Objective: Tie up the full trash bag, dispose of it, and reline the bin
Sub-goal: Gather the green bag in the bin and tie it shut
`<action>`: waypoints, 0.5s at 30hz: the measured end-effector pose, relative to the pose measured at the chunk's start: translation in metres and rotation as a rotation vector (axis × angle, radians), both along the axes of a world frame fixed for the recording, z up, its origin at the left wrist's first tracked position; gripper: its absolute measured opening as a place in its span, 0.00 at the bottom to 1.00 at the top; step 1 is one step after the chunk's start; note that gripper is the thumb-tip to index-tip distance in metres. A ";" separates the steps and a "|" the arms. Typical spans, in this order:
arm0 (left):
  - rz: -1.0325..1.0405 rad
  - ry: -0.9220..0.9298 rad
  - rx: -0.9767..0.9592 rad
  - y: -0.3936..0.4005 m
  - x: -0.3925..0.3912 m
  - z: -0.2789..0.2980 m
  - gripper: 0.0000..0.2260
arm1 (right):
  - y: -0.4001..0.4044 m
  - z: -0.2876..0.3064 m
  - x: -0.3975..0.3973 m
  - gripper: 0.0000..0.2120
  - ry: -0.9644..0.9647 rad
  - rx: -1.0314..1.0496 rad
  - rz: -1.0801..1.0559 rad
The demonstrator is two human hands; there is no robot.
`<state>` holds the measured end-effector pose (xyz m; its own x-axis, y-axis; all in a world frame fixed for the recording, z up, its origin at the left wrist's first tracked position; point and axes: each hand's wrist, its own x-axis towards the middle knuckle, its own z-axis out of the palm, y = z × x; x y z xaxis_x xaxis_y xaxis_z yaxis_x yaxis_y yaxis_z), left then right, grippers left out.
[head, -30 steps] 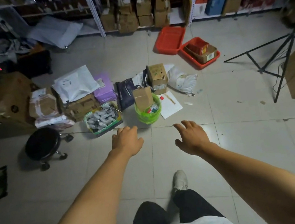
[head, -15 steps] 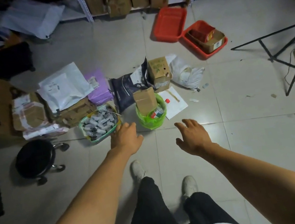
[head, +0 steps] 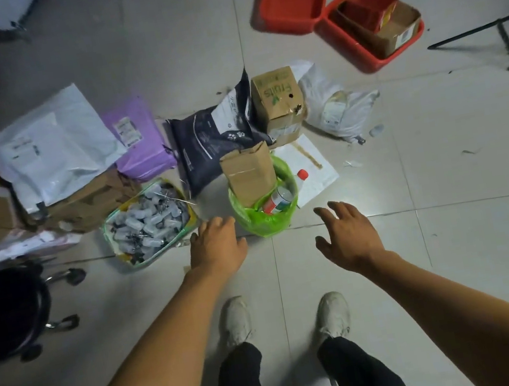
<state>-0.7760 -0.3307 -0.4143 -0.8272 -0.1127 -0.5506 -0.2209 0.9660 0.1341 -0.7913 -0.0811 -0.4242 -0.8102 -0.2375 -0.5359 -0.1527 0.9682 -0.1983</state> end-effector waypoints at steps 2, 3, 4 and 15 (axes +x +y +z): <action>0.022 0.027 0.001 -0.002 -0.013 -0.045 0.20 | -0.002 -0.048 -0.015 0.31 0.025 -0.014 0.008; 0.029 0.040 0.002 -0.003 -0.020 -0.066 0.20 | -0.003 -0.069 -0.023 0.31 0.043 -0.023 0.006; 0.029 0.057 -0.002 -0.005 -0.027 -0.087 0.21 | -0.004 -0.090 -0.032 0.31 0.065 -0.031 0.003; -0.112 0.456 -0.033 -0.015 -0.097 -0.294 0.28 | -0.022 -0.283 -0.111 0.29 0.406 -0.240 -0.116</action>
